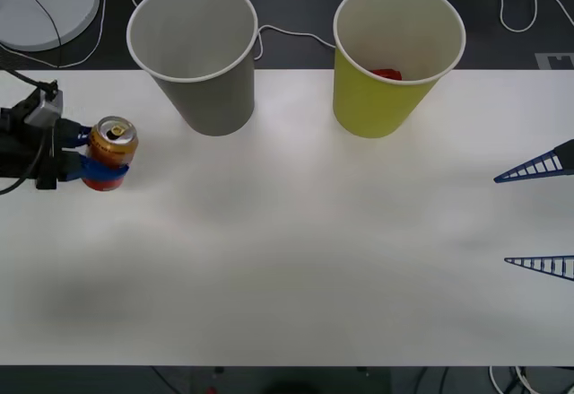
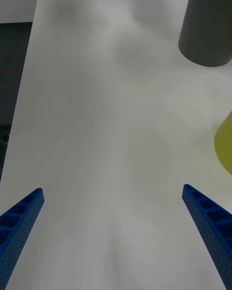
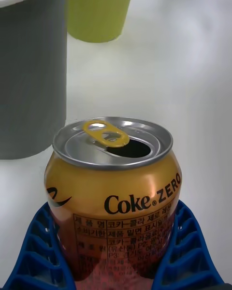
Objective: Put the can into the green bin and the plastic bottle into the gray bin
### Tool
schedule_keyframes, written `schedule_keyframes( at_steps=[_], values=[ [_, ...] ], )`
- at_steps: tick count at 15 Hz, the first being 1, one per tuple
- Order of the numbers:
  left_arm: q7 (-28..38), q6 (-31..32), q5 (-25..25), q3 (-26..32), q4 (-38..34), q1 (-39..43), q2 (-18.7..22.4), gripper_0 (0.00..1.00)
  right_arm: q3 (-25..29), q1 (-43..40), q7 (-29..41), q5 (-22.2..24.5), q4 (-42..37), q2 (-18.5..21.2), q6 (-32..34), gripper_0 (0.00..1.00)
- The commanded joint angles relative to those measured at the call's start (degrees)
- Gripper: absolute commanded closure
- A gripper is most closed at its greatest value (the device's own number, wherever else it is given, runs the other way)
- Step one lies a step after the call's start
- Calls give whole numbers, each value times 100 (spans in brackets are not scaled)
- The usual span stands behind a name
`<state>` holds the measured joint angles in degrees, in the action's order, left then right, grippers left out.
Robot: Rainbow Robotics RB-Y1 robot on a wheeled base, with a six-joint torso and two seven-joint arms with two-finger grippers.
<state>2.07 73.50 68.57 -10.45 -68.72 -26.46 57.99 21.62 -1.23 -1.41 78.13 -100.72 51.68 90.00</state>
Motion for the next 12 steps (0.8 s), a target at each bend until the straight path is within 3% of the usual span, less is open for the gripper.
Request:
schedule_keyframes(
  at_steps=[1,6,8,12],
  values=[
    [681,95,324,131,-581,1,327,100,0,0,0,0,0,0,0,0],
    [1868,903,834,843,-1697,1,520,100,0,0,0,0,0,0,0,0],
    [2659,1149,1203,1141,-2514,-8,520,100,0,0,0,0,0,0,0,0],
    [4144,1483,1300,1273,-3446,-404,537,100,0,0,0,0,0,0,0,0]
  ],
)
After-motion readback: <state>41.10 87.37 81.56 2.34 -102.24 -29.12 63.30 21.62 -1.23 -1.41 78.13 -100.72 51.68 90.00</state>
